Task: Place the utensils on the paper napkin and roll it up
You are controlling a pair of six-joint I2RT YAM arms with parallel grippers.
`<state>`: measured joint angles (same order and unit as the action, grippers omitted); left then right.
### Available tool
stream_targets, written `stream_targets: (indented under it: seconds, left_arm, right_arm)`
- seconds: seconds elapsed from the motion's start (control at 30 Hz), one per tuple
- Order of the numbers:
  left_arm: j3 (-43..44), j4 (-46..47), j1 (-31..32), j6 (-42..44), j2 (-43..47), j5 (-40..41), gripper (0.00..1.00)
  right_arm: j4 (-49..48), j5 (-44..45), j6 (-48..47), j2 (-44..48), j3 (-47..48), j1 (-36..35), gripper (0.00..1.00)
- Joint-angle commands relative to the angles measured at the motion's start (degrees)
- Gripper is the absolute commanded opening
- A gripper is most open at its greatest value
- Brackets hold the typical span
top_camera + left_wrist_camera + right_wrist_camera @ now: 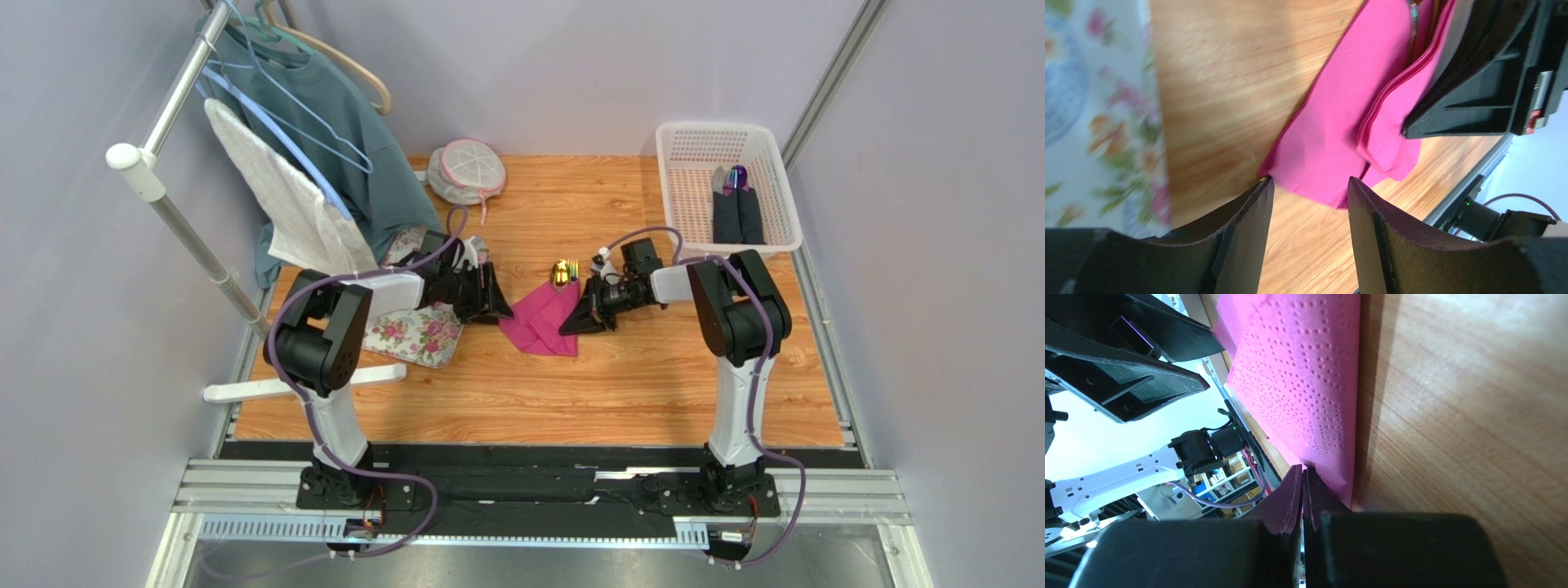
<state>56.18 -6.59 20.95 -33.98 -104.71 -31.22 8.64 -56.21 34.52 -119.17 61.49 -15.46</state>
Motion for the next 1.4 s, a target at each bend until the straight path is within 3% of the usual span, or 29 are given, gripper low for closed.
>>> stream_targets:
  seconds: [0.0, 0.37, 0.7, 0.87, 1.07, 1.27, 1.3, 1.37]
  left_arm:
    - [0.33, 3.68, 2.16, -0.30, -5.06, 1.43, 0.58]
    - [-0.37, 17.48, 5.50, -7.59, -10.25, -6.21, 0.58]
    - [-2.83, 30.30, 5.95, -13.92, -10.08, -7.80, 0.66]
    - [-1.00, 29.44, 5.15, -12.52, -10.95, -9.90, 0.67]
    - [0.59, 37.60, 5.24, -18.66, -15.26, -14.30, 0.67]
    - [2.44, 36.03, 5.33, -17.53, -16.67, -13.25, 0.68]
    - [2.79, 36.03, 5.33, -17.79, -16.93, -13.25, 0.76]
    - [3.93, 34.81, 5.33, -17.70, -17.11, -12.99, 0.76]
  right_arm:
    - [3.31, 11.29, -2.44, -3.87, -0.24, -0.27, 0.02]
    - [4.01, 11.47, -2.79, -4.13, 0.38, -0.36, 0.02]
    - [4.19, 11.56, -2.71, -4.49, 0.64, -0.36, 0.02]
    - [4.19, 11.47, -2.71, -4.58, 0.73, -0.36, 0.02]
    - [4.10, 11.38, -2.62, -4.49, 0.64, -0.36, 0.02]
    - [4.10, 11.47, -2.44, -4.75, 0.99, -0.44, 0.02]
    - [4.01, 11.38, -2.36, -4.84, 1.08, -0.53, 0.02]
    - [4.10, 11.38, -2.44, -4.93, 1.26, -0.53, 0.02]
